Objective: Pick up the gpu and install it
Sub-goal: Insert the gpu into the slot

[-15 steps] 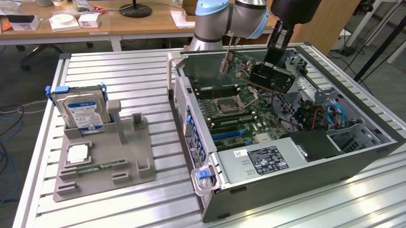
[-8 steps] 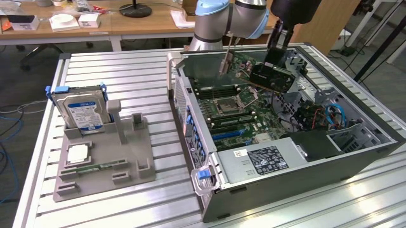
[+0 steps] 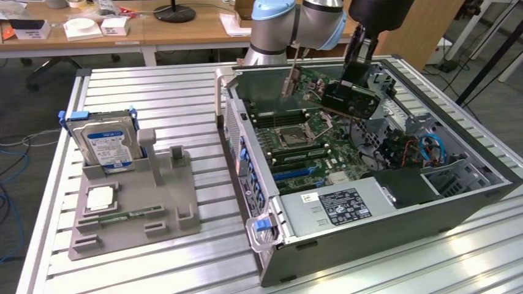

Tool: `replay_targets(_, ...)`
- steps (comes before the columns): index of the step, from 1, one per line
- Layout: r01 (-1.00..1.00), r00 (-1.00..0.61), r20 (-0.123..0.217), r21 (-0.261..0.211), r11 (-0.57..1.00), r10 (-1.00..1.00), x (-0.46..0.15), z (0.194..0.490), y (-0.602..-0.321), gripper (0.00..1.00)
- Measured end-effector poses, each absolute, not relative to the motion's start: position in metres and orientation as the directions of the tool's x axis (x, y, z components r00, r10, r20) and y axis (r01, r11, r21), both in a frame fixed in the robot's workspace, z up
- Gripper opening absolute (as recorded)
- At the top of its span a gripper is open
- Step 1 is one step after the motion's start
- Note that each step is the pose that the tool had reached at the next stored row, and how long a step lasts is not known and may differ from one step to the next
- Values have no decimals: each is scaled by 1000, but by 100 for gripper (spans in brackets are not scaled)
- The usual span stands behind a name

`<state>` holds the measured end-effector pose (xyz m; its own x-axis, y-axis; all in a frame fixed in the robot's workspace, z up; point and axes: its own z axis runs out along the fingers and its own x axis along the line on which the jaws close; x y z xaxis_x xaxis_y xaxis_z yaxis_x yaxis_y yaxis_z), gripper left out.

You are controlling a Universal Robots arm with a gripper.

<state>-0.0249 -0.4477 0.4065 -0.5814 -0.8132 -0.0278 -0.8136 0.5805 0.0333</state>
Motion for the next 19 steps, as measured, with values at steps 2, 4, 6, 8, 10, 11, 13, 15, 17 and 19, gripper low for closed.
replay_targets(2, -817, -576, -28, 33, 575, -817, -25, 406, -448, 26)
replay_targets(4, -821, -571, -28, 33, 570, -821, -25, 406, -448, 26)
replay_targets(6, -825, -565, -28, 33, 565, -824, -25, 406, -448, 26)
replay_targets(8, -828, -560, -28, 33, 559, -828, -25, 406, -448, 26)
replay_targets(10, -832, -555, -28, 33, 554, -832, -25, 406, -448, 26)
replay_targets(11, -834, -552, -28, 33, 551, -833, -25, 406, -448, 26)
replay_targets(13, -838, -546, -28, 33, 545, -837, -25, 406, -448, 26)
replay_targets(15, -842, -539, -28, 33, 538, -842, -25, 406, -448, 26)
replay_targets(17, -848, -530, -28, 33, 530, -847, -25, 407, -448, 26)
replay_targets(19, -853, -521, -28, 33, 520, -853, -25, 406, -448, 26)
